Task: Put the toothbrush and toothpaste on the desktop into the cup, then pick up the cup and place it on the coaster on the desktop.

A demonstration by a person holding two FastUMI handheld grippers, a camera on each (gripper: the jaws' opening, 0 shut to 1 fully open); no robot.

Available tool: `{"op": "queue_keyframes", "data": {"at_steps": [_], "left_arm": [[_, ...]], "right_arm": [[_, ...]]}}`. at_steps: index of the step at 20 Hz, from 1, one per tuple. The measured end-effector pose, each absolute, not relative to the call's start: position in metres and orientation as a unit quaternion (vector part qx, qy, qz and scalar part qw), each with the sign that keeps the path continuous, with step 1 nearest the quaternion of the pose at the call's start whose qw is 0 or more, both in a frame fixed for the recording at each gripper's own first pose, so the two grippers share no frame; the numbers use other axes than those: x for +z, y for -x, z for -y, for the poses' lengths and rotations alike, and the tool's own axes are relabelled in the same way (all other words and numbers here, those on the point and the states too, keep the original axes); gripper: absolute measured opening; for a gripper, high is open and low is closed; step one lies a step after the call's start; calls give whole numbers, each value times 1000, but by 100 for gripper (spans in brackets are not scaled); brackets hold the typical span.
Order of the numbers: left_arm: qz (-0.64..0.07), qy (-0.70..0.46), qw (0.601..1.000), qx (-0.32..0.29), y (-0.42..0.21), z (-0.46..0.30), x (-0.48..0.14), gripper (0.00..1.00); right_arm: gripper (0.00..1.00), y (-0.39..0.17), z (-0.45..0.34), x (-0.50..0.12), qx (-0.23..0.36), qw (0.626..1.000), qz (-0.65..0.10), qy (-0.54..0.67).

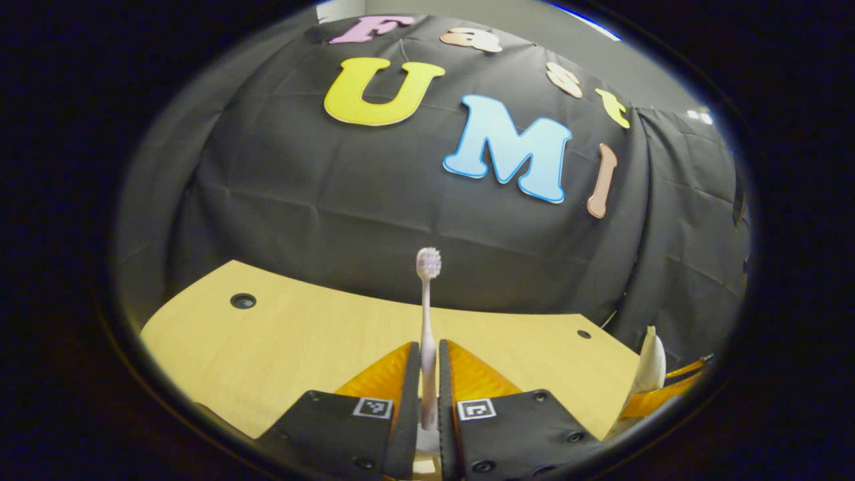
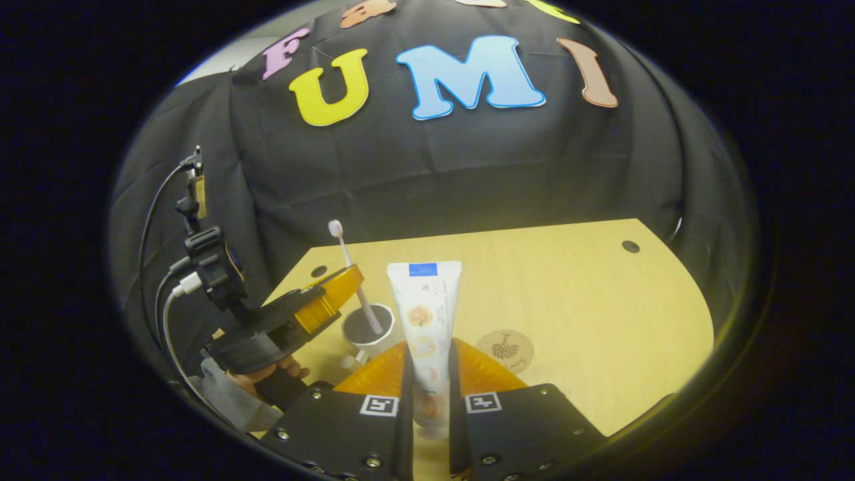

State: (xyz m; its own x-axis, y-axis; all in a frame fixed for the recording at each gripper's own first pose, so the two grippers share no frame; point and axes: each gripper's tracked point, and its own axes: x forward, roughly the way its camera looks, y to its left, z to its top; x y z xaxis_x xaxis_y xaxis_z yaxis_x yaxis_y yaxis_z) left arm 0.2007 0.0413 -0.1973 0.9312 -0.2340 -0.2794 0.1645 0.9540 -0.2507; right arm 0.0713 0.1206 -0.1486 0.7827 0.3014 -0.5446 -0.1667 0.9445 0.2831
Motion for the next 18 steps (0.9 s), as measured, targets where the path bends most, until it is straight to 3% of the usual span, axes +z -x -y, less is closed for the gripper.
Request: {"op": "queue_keyframes", "data": {"at_steps": [2,3,5,9,10,13,14,15,18], "left_arm": [[-169,113,973,-109,-196,-43,-206,40],[-174,116,972,-110,-194,-43,-207,62],[-176,121,972,-99,-192,-49,-207,96],[-164,118,975,-94,-186,-55,-194,93],[-160,115,976,-92,-184,-58,-189,96],[-145,113,979,-85,-176,-66,-174,96],[-143,112,980,-81,-173,-70,-171,96],[-142,111,981,-76,-170,-74,-169,93],[-143,113,982,-57,-157,-91,-164,96]], "right_arm": [[21,-72,-124,-151,128,936,-309,-111],[21,-73,-126,-152,130,935,-310,-112],[21,-73,-132,-153,137,933,-312,-115],[21,-82,-140,-150,153,933,-307,-111],[17,-87,-144,-148,158,934,-302,-110],[21,-103,-155,-135,172,937,-284,-108],[17,-110,-159,-133,176,939,-276,-107],[21,-117,-163,-130,180,940,-269,-106],[22,-134,-178,-121,194,943,-249,-107]]}}
